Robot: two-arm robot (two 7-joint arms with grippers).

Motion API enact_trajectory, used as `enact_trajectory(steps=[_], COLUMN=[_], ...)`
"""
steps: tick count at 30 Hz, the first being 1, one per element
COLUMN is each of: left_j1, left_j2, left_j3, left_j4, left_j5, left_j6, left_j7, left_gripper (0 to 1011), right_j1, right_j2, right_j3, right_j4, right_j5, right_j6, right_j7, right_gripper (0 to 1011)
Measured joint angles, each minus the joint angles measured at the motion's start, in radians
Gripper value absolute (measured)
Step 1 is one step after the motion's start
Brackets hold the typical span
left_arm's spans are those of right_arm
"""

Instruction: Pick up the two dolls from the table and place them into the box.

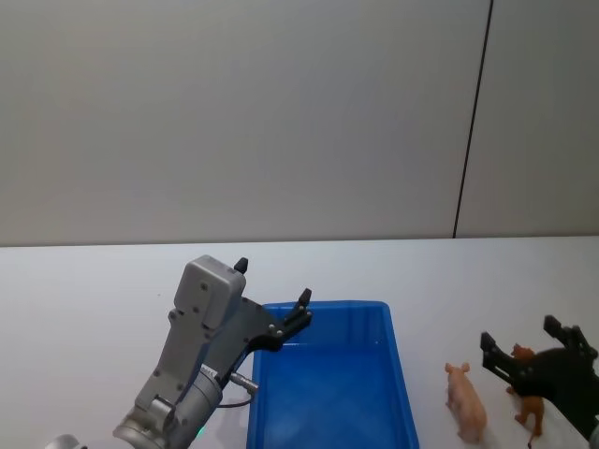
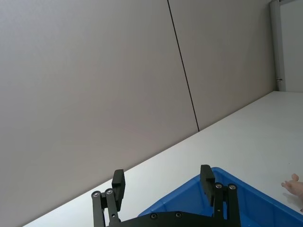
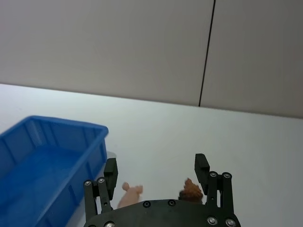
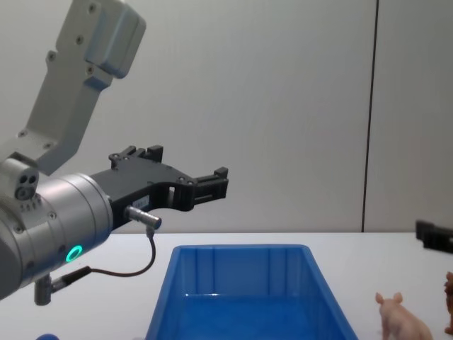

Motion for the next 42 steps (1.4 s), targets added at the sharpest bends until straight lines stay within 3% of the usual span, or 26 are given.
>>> enact_trajectory(steps=[12,28,42], left_j1=[0.000,0.000,0.000], left_j2=[0.000,0.000,0.000], left_j3=[0.000,0.000,0.000], left_j4=[0.000,0.000,0.000], left_j5=[0.000,0.000,0.000], left_j6=[0.000,0.000,0.000], left_j7=[0.000,0.000,0.000], left_gripper=[1001,1001,1001], right_j1=[-0.006,0.002,0.013], right_j2=[0.009,-0.010,-0.030], right_j3=[0.014,0.011,0.005], right_j4=[0.042,0.107,0.148], right_j5=[0.018,0.019,0.023], right_j6=[0.083,0.133,0.159], right_j7=[-0.030,-0.051,-0.063], right_gripper=[1001,985,596])
